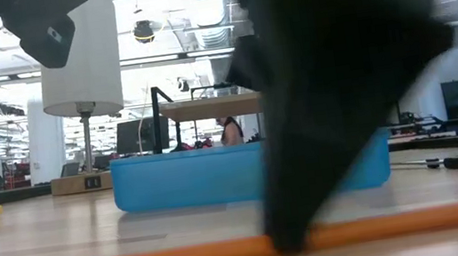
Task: Pack school essentials
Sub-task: Put the orange pencil into the blue supply box
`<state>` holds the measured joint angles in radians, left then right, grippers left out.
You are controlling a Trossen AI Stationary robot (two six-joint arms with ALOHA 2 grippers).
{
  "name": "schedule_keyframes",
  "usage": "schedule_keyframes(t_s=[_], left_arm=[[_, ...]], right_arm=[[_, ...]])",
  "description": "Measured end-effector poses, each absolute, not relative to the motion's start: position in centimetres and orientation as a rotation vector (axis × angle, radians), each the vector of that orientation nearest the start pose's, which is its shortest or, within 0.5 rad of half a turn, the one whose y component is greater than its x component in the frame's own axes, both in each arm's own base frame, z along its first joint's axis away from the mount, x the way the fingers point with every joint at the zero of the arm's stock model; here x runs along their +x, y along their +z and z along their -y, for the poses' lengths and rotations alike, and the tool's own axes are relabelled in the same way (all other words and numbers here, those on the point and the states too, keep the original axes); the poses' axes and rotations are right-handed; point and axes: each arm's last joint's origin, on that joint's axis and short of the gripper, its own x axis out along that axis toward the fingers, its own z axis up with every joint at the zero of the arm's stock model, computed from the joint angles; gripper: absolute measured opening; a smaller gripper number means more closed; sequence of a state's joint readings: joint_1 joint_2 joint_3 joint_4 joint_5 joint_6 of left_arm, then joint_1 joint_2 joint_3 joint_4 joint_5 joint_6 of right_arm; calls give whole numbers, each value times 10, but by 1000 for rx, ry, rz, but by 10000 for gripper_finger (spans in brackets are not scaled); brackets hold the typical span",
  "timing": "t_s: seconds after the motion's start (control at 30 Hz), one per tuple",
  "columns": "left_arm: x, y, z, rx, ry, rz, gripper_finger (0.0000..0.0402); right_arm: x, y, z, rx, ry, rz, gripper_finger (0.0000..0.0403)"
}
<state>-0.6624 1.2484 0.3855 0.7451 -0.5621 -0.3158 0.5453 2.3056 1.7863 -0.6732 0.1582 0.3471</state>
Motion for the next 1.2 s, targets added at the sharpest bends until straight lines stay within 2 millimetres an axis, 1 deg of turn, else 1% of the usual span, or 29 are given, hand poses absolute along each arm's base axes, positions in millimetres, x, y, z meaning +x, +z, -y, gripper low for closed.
schedule_keyframes(t_s=[0.17,0.33,0.47,0.63,0.73,0.93,1.03,1.1,1.2], left_arm=[[193,196,131,-247,-82,-115,108],[193,195,131,-254,-81,-119,108],[193,194,131,-250,-78,-129,108],[193,194,131,-253,-78,-129,108],[193,194,131,-253,-78,-129,108],[193,194,131,-255,-78,-129,108],[193,194,131,-254,-79,-133,108],[193,193,131,-250,-78,-138,108],[193,193,131,-250,-78,-138,108]], right_arm=[[414,154,-236,-168,93,-1163,1],[413,165,-236,-208,68,-1182,1],[416,175,-236,-232,59,-1161,0],[416,196,-234,-295,6,-1155,0],[417,206,-230,-331,-17,-1154,0],[423,225,-215,-362,-67,-1155,0],[428,229,-215,-345,-30,-1113,1],[432,230,-222,-306,65,-1079,8],[439,229,-234,-229,222,-1007,35]])
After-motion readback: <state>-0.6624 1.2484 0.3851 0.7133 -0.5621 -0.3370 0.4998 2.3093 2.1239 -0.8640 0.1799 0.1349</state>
